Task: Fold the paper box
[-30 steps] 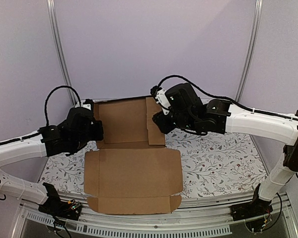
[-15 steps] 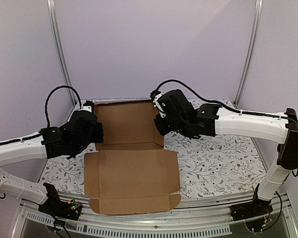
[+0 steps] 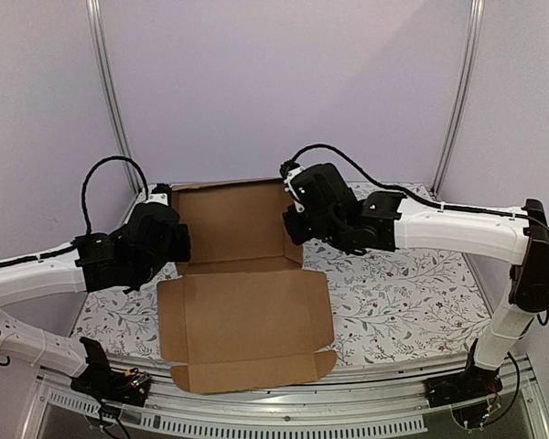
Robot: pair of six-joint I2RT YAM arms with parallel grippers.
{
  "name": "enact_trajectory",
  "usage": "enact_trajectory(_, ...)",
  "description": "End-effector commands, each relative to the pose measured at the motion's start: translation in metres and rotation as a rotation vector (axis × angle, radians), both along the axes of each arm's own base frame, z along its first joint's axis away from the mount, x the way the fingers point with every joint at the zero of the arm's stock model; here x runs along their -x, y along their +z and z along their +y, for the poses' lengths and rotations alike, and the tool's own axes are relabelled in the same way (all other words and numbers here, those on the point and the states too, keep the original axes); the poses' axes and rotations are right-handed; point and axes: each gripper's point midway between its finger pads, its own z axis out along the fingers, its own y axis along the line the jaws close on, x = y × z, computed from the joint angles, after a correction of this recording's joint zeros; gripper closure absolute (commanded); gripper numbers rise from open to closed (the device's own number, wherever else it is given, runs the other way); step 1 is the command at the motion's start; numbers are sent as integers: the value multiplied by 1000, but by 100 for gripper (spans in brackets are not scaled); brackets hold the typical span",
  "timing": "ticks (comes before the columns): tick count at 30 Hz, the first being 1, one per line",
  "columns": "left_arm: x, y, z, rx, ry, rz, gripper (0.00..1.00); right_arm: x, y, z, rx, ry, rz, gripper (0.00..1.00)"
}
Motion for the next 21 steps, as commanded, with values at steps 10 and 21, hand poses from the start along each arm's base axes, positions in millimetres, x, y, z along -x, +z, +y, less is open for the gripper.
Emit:
enact_trajectory(10, 7, 24, -32, 83, -104, -38, 100, 7, -46, 24, -12, 68, 92, 73)
enact_trajectory(21, 8, 25, -30, 94, -100, -43, 100, 14, -74, 32, -116, 62, 168, 63)
